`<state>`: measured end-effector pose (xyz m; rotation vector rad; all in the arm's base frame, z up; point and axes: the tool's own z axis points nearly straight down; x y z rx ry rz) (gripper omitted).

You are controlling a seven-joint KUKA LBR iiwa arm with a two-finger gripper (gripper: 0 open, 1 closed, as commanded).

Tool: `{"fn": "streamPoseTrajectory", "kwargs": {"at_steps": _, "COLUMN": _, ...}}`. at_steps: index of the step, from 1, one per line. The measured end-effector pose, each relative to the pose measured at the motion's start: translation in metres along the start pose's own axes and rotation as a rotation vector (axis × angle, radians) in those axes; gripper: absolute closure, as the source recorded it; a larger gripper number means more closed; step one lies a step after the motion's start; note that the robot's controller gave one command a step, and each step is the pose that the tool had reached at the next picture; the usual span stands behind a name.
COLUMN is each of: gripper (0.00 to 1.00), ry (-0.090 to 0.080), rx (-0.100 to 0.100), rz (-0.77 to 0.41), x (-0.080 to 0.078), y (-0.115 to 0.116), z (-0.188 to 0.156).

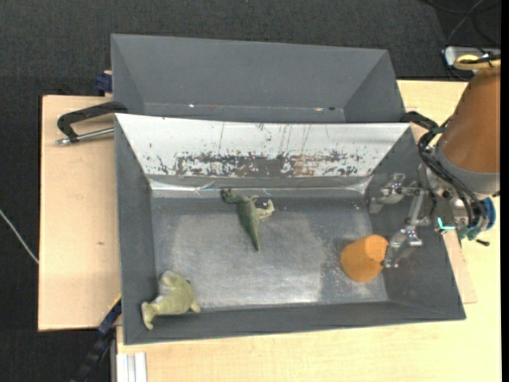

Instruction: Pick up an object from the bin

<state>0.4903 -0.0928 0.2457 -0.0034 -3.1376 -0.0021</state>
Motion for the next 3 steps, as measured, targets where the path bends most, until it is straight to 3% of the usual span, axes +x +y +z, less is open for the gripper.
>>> {"fn": "streamPoseTrajectory", "kwargs": {"at_steps": 1, "gripper": 0.00, "ry": 0.002, "rx": 0.000, "rz": 0.045, "x": -0.024, "y": -0.036, "z": 0.167}}
{"fn": "streamPoseTrajectory", "kwargs": {"at_steps": 2, "gripper": 1.00, "ry": -0.005, "rx": 0.001, "rz": 0.043, "x": -0.026, "y": -0.036, "z": 0.162}}
{"fn": "streamPoseTrajectory", "kwargs": {"at_steps": 3, "gripper": 1.00, "ry": -0.016, "rx": 0.006, "rz": -0.277, "x": -0.036, "y": -0.041, "z": 0.006}}
